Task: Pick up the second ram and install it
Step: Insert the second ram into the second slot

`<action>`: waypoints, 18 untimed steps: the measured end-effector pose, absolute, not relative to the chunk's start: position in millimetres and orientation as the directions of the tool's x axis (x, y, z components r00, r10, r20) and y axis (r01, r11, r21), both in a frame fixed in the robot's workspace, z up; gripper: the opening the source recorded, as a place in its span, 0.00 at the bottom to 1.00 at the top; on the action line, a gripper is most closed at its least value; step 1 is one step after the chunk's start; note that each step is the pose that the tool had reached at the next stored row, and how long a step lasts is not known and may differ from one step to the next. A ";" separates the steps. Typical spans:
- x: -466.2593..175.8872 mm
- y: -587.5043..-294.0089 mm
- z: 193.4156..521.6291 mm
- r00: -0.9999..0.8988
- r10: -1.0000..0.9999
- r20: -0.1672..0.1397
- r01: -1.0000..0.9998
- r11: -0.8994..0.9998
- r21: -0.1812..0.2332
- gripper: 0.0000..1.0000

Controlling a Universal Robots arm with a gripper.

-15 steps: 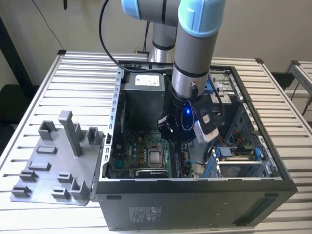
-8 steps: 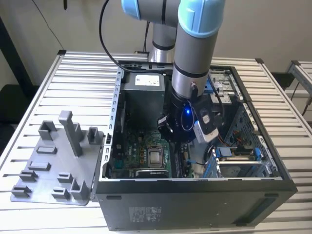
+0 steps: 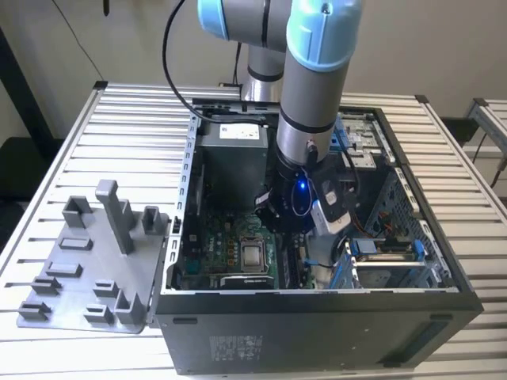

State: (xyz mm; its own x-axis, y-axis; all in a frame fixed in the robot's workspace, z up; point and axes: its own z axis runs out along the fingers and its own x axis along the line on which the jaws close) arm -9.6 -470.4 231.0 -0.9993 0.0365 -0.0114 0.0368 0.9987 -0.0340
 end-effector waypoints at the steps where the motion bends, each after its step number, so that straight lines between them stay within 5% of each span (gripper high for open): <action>1: -9.5 -470.2 231.0 -0.999 0.036 -0.011 0.037 0.999 -0.034 0.14; 18: -9.6 -462.2 228.1 -0.999 0.036 -0.011 0.037 0.999 -0.034 0.14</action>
